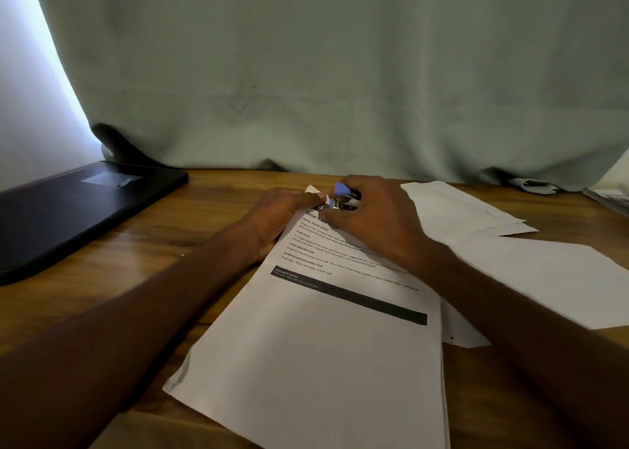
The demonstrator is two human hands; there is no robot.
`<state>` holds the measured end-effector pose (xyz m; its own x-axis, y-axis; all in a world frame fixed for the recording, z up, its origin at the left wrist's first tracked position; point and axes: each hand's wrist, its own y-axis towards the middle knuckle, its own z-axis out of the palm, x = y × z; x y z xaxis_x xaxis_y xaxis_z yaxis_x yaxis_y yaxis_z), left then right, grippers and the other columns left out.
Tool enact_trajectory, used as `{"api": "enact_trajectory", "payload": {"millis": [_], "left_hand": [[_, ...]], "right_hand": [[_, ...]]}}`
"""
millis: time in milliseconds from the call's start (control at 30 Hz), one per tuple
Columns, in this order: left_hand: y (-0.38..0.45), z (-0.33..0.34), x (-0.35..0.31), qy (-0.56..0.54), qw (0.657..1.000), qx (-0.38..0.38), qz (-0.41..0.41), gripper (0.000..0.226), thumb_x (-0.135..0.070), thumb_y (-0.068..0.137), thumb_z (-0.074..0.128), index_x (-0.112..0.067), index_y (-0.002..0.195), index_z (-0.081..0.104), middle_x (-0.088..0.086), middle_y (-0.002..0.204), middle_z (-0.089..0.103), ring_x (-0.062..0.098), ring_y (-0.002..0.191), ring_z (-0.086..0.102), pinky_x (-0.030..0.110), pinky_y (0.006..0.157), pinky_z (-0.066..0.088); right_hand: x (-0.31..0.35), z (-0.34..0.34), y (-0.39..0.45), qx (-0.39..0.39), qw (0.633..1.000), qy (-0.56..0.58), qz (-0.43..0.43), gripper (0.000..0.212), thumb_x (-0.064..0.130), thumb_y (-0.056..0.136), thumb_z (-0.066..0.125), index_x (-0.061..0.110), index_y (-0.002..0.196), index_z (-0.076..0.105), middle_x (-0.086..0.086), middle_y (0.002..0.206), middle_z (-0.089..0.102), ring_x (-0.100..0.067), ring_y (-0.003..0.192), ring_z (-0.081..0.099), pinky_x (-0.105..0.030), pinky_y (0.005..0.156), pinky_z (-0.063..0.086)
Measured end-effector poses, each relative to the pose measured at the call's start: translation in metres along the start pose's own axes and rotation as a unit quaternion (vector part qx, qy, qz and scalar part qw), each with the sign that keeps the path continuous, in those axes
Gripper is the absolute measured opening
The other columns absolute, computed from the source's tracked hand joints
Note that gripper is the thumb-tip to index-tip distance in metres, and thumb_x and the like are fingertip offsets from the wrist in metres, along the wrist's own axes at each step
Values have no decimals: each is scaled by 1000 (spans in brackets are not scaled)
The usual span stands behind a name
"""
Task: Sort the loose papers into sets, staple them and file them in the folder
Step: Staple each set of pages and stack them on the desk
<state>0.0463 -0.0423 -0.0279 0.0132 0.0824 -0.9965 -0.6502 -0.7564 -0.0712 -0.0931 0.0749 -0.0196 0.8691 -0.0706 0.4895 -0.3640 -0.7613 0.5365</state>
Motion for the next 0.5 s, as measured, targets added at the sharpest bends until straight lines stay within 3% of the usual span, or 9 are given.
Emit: {"api": "enact_trajectory", "payload": {"millis": [200,333,433,500], "left_hand": [[-1,4,2,19,999,-32,11,36,-27,90,77,1,111,72,21,98,77,31,78,72,41,77,57],[-1,6,2,6,998,-57,5,37,-25,89,78,0,114,69,19,96,78,29,77,75,35,64,59],[-3,6,2,-10,999,-40,4,36,-24,90,77,2,114,70,23,101,77,33,81,74,38,71,60],[-5,6,2,-12,1000,-24,5,36,-24,91,76,3,114,70,22,100,77,33,82,75,37,68,60]], "right_hand": [[2,3,1,-40,999,27,0,22,38,87,80,24,102,71,4,92,69,-16,86,61,-35,87,52],[1,6,-2,-78,997,21,-14,12,38,88,77,29,90,68,12,82,61,-14,80,57,-31,78,47],[-1,9,0,-64,998,7,6,34,46,88,75,30,66,54,11,65,55,-12,65,52,-29,63,35],[-2,11,0,-61,998,4,20,34,48,88,74,26,67,59,9,64,56,-11,61,51,-28,61,32]]}}
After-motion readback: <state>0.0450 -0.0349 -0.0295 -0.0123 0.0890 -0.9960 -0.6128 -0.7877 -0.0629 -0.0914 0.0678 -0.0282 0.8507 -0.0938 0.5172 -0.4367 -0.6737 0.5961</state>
